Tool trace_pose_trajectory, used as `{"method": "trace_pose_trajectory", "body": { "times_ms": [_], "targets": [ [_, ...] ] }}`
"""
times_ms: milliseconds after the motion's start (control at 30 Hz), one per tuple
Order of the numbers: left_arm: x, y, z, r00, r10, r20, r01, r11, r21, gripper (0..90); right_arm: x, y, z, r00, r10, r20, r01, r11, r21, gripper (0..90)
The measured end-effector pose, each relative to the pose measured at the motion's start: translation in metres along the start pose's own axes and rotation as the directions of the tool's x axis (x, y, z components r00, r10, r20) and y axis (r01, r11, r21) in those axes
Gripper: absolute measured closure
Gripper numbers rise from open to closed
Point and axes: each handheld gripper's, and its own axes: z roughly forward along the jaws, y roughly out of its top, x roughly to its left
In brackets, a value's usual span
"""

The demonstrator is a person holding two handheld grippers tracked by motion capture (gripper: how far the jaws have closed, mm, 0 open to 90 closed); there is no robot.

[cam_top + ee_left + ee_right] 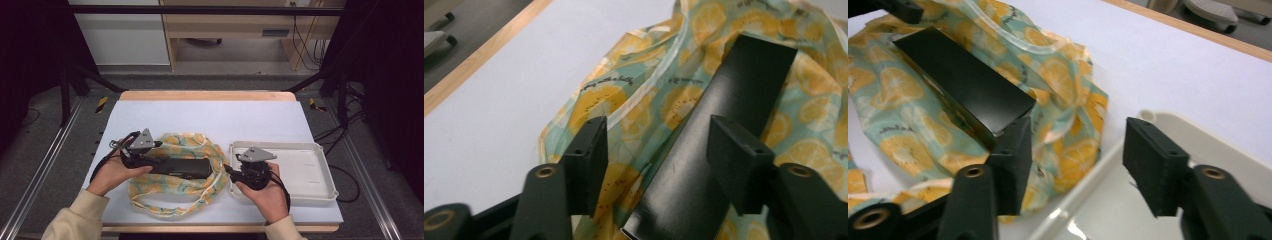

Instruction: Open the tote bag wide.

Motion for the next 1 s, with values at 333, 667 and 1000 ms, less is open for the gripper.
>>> {"method": "trace_pose_trajectory", "body": {
  "times_ms": [333,667,1000],
  "targets": [
    [-0.009,0.017,0.008,0.9869,0.141,0.079,-0.151,0.9784,0.141,22.9,-0.011,-0.017,-0.018,0.9983,0.027,0.052,-0.026,1.000,-0.016,24.3],
    [-0.010,0.028,0.006,0.9594,0.243,0.143,-0.272,0.9317,0.241,24.4,-0.015,-0.022,-0.027,0.9971,0.038,0.066,-0.037,0.999,-0.021,12.1],
    [-0.010,0.033,0.004,0.9404,0.289,0.179,-0.328,0.9106,0.252,26.2,-0.017,-0.029,-0.030,0.9982,0.008,0.059,-0.007,1.000,-0.014,9.8]
  ]
}}
